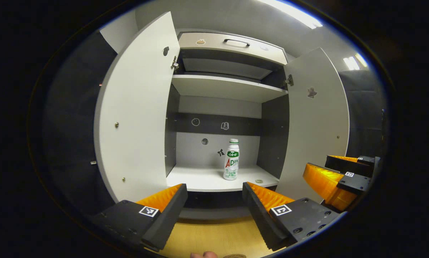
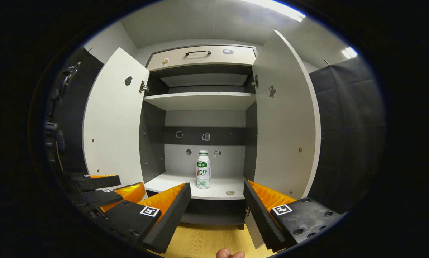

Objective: Grasp the bottle in the cabinet with the left hand and place it on the coaster, then close the right door with the right hand and the left door with the left hand.

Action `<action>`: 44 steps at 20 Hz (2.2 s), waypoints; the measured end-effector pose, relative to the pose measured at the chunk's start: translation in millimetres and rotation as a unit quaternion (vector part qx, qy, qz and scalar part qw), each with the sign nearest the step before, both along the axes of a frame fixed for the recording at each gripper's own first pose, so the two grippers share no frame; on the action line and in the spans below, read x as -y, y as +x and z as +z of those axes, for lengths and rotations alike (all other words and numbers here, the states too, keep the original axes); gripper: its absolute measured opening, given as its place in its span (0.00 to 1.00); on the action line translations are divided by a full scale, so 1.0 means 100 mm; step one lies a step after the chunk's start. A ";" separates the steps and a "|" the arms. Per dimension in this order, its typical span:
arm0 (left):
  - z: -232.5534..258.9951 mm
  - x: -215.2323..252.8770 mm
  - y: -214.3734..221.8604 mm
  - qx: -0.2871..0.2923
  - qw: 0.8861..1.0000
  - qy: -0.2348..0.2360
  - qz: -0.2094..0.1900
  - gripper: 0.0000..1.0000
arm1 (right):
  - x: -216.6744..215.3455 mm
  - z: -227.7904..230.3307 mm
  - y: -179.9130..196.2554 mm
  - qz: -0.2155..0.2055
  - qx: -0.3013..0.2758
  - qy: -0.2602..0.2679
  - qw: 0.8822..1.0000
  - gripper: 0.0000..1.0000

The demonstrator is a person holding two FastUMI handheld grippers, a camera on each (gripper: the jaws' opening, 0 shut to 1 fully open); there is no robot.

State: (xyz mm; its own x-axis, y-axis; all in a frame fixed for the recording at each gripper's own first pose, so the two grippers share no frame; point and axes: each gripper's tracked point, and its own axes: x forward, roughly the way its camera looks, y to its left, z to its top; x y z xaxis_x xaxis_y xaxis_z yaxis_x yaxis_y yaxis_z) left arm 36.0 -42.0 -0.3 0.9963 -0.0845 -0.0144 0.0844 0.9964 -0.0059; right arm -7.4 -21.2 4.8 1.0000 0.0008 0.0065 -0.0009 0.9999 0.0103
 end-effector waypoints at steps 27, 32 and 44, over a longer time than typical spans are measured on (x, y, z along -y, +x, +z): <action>-0.42 0.81 3.41 -0.007 1.000 0.019 -0.019 0.98 | 0.36 -0.39 0.32 0.045 -0.038 0.019 0.998 0.98; -0.42 0.87 3.41 -0.013 0.999 0.022 -0.026 0.79 | 0.45 -0.40 0.39 0.034 -0.038 0.019 0.999 0.98; 0.10 0.60 2.26 0.022 0.999 0.012 -0.026 0.78 | 0.37 -0.31 0.15 0.022 -0.020 0.037 0.999 0.98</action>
State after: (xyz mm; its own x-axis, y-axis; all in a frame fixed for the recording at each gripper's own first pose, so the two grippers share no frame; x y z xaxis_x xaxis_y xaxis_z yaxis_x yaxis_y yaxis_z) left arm 262.1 -102.2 10.2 0.9903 -0.1364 0.0268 0.1358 0.9905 0.0231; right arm 7.5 -57.8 -26.0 0.9984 0.0462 -0.0315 -0.0434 0.9955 0.0843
